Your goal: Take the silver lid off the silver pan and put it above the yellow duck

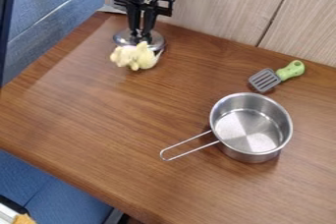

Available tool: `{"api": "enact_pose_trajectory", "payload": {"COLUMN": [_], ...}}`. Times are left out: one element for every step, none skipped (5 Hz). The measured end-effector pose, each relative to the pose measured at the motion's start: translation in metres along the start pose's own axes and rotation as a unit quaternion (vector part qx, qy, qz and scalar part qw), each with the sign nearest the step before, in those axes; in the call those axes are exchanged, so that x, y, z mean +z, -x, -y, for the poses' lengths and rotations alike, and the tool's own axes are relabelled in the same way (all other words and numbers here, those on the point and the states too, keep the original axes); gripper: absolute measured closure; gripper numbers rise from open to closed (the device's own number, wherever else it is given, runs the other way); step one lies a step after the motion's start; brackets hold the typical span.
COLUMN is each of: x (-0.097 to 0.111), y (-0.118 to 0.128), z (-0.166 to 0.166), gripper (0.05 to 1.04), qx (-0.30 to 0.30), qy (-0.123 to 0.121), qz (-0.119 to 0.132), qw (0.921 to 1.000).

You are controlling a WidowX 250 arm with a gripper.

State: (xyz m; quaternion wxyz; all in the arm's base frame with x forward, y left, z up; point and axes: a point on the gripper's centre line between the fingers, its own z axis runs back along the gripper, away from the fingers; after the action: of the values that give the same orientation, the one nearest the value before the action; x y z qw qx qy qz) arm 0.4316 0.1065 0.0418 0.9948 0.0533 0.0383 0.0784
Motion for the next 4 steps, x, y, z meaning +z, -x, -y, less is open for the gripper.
{"api": "enact_pose_trajectory", "payload": {"x": [-0.0056,-0.0088,-0.0073,-0.0085], "y": [-0.0004,0.0027,0.0050,0.0074], "z": [-0.0035,-0.0076,-0.0109,-0.0099], "gripper": [0.739,0.449,0.178,0.083], "qx": [-0.002,0.011,0.025,0.023], "qy": [-0.013,-0.019,-0.027,-0.025], "qz": [0.005,0.014,0.017,0.014], "qw": [0.9999,0.9997,0.9992,0.9993]}}
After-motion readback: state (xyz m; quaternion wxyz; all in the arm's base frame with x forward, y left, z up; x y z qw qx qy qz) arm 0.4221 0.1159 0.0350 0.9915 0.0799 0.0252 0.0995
